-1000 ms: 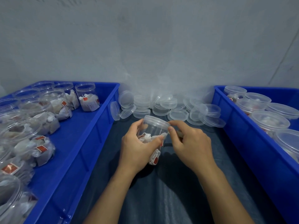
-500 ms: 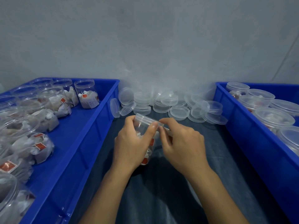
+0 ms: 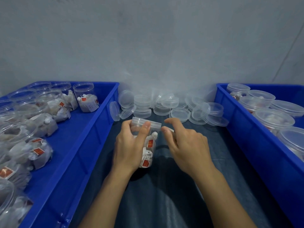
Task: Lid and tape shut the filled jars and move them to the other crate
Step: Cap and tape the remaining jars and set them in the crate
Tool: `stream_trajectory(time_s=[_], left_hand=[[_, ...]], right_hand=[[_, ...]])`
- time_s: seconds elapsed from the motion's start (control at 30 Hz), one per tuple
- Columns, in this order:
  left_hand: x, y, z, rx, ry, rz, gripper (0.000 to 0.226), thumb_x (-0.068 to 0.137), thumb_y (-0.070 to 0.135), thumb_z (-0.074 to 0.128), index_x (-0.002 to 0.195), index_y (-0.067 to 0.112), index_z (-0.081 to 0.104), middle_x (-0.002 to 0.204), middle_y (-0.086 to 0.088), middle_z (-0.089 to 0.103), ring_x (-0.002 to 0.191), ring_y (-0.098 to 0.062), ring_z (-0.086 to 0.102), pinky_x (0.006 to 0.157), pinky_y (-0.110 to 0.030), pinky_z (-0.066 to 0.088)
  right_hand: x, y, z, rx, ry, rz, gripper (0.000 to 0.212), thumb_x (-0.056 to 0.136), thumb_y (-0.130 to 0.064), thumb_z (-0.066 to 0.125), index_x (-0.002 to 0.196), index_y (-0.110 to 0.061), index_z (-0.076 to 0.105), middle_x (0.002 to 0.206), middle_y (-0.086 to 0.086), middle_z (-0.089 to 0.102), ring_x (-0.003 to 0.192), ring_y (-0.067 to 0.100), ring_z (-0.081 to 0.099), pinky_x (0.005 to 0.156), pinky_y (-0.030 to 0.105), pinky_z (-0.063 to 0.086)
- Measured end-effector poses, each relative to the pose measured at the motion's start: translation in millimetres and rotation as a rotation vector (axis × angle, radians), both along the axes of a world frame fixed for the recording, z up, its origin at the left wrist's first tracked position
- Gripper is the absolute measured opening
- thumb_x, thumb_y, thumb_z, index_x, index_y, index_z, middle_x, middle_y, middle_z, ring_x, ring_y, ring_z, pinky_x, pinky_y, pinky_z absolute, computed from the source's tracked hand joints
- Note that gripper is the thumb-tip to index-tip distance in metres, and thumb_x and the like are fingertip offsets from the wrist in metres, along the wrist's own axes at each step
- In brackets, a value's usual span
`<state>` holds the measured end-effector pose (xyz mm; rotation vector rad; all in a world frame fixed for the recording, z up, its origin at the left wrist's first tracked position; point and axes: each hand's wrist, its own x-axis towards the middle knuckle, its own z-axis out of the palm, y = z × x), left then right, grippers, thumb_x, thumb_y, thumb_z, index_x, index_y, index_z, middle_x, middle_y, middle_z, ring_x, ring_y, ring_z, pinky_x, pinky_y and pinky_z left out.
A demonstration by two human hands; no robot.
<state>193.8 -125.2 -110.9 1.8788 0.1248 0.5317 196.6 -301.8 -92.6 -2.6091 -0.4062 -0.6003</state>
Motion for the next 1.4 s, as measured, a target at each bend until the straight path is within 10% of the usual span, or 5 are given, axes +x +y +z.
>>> stream_trajectory(time_s=[0.3,0.57,0.83,1.17,1.4], left_hand=[[-2.8,-2.4,1.2,-0.076,0.01,-0.059,0.067,0.08,0.087,0.047,0.107,0.028,0.063,0.099,0.01,0.074,0.081,-0.007,0.073,0.071,-0.028,0.052],[1.1,-1.8,0.8,-0.277,0.082,-0.162,0.071,0.077,0.083,0.058,0.109,0.02,0.067,0.107,-0.002,0.077,0.087,-0.027,0.079,0.088,-0.062,0.06],[-7.7,-8.7,1.5,0.126,-0.123,0.1,0.059,0.091,0.074,0.045,0.127,0.028,0.056,0.114,0.015,0.064,0.099,0.005,0.062,0.077,-0.011,0.046],[-9.2,-17.7,1.0,0.274,-0.056,0.086,0.075,0.091,0.073,0.057,0.147,0.024,0.04,0.132,0.007,0.064,0.111,-0.017,0.065,0.087,-0.036,0.05],[-2.7,-4.1,2.1,0.021,-0.065,0.073,0.081,0.079,0.079,0.057,0.137,0.023,0.051,0.12,0.01,0.068,0.096,0.005,0.064,0.082,-0.025,0.052]], right_hand=[[4.4,-5.2,-3.2,0.025,0.064,0.016,0.038,0.103,-0.063,0.023,0.13,-0.049,0.043,0.083,-0.01,0.072,0.091,0.028,0.068,0.071,0.041,0.044],[2.0,-6.0,-1.8,0.03,0.058,0.02,0.04,0.103,-0.063,0.019,0.135,-0.058,0.041,0.077,-0.013,0.067,0.087,0.025,0.068,0.068,0.039,0.041],[-1.7,-2.8,-1.9,0.042,-0.006,0.024,0.039,0.104,-0.061,0.023,0.132,-0.049,0.047,0.088,-0.011,0.073,0.09,0.025,0.068,0.067,0.038,0.036],[-8.4,4.0,3.2,0.123,0.103,0.124,0.052,0.097,-0.049,0.023,0.146,-0.046,0.041,0.107,-0.011,0.071,0.103,0.022,0.063,0.079,0.041,0.041],[-3.7,0.2,4.4,0.167,0.033,0.133,0.04,0.106,-0.047,0.039,0.145,-0.045,0.048,0.053,-0.014,0.046,0.066,0.022,0.057,0.075,0.045,0.049]])
